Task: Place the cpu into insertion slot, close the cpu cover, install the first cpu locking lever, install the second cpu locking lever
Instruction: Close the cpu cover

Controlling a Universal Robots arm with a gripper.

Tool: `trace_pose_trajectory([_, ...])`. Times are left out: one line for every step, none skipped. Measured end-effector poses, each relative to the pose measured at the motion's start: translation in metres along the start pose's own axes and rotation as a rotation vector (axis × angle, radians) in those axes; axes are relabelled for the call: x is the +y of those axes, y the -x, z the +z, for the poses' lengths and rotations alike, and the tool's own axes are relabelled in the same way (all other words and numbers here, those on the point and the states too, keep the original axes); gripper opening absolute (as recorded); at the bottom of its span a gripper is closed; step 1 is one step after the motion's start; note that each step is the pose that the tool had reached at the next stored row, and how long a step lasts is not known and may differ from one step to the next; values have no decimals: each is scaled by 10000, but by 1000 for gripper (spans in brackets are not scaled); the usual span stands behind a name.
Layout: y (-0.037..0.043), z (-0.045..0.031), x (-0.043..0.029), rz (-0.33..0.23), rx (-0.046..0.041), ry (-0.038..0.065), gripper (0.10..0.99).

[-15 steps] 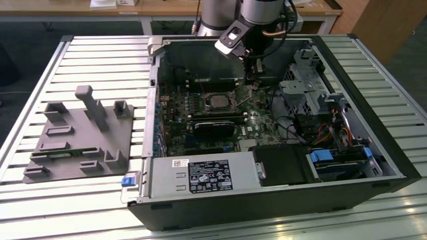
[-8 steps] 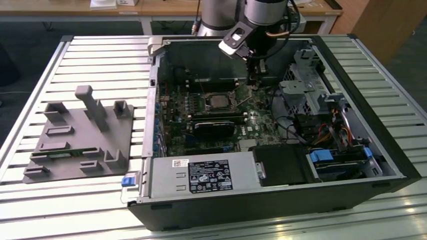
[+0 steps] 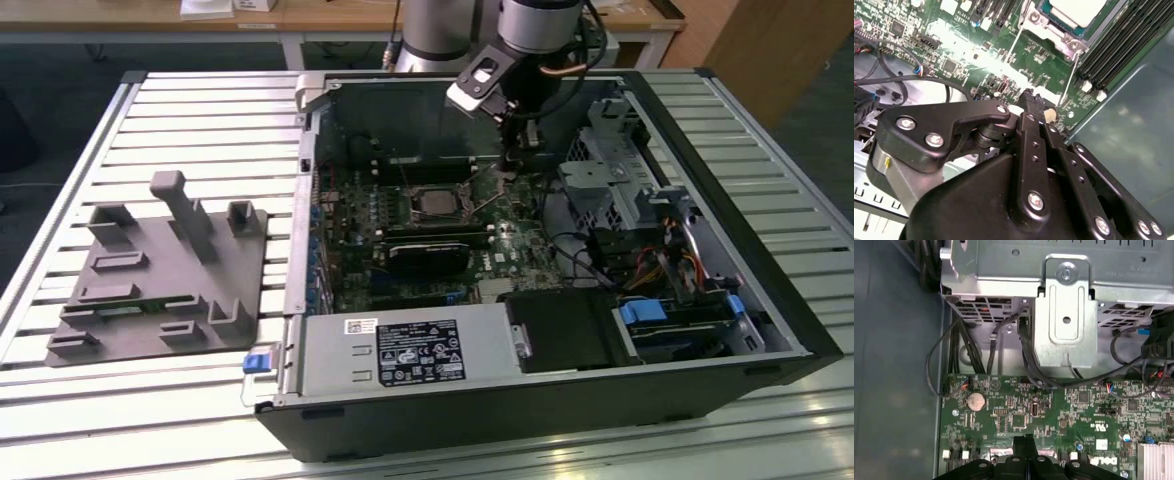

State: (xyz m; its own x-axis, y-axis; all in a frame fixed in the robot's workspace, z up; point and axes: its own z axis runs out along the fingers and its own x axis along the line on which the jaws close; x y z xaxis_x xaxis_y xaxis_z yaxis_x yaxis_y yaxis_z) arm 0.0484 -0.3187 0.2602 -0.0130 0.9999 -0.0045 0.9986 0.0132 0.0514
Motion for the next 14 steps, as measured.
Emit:
trace_pose_trajectory([0,4,14,4,-12,-5,106])
trace_pose_trajectory([-1,9,29,7,-20,-10,106])
trace_pose_trajectory([-1,14,46,13,-23,-15,106])
trace_pose_trajectory([-2,20,64,22,-24,-20,106])
trace_pose_trajectory([-2,27,79,34,-25,-27,106])
trace_pose_trajectory([-2,36,93,42,-26,-35,106])
trace_pose_trajectory([-2,47,103,46,-26,-43,106])
trace_pose_trajectory([-3,59,112,48,-26,-55,106])
trace_pose_trajectory([-3,72,118,51,-25,-67,106])
trace_pose_trajectory([-4,87,124,51,-25,-79,106])
trace_pose_trajectory([-4,105,127,52,-24,-90,106])
trace_pose_trajectory([-4,122,131,52,-25,-104,106])
trace_pose_trajectory([-4,140,134,52,-25,-119,106])
trace_pose_trajectory([-4,154,133,53,-24,-131,106])
